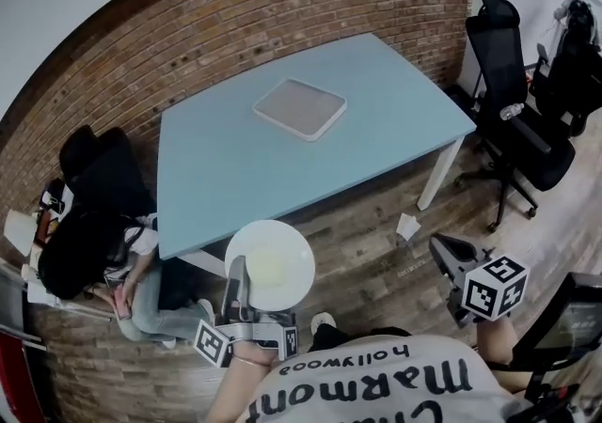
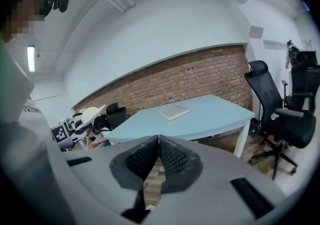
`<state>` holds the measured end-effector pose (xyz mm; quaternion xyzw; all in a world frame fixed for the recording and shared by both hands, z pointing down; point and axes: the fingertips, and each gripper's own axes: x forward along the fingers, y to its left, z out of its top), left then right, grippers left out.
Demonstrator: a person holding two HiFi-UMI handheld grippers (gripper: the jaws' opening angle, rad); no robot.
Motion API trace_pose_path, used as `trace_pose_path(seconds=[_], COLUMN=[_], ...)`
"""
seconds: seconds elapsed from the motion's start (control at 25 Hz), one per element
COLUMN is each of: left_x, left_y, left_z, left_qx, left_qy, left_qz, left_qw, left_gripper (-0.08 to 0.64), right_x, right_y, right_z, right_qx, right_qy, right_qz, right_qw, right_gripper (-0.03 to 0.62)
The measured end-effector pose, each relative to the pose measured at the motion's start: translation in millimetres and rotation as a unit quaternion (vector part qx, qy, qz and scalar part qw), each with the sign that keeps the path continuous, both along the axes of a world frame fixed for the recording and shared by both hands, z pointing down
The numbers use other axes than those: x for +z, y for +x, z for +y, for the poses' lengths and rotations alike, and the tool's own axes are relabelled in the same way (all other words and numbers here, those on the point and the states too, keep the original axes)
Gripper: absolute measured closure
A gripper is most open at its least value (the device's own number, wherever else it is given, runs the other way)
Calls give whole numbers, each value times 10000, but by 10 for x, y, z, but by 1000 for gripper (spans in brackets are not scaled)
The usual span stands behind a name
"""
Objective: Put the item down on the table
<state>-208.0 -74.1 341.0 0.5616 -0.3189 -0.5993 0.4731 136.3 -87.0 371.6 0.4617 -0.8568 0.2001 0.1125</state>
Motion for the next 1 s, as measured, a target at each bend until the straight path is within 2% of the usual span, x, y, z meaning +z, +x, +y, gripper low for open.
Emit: trace_pose_path(seconds=[0.16,0.28,0.44,0.68,0.84,1.0], left_x=[-34,-75,-170,-142,-11,49], left_y=[-212,-396,-656,-1176,-1229,-1082], left_z=[-448,-705,-1006,-1414,-1665,-1877], left_qx=[159,208,317,210,328,637], left_qy=[-86,-72,-26,-63,-206,-242], left_qz=[55,50,64,-16,57,29], left_qw=[9998,9997,9995,9998,9992,9977], left_gripper=[523,523,523,523,523,523], right_x=[-32,-54,-198,-212,-129,-44], right_y=[-262,-543,-937,-1430,-1466,-1353], right_z=[-380,-599,-910,-1310,-1433,-1595], right_qx=[137,67,-68,-74,61,338], right_qy=[44,-38,201,317,211,-2], right_qz=[252,250,417,382,414,40], right_qw=[9996,9997,9989,9987,9989,9994], right_gripper=[581,581,581,581,581,581])
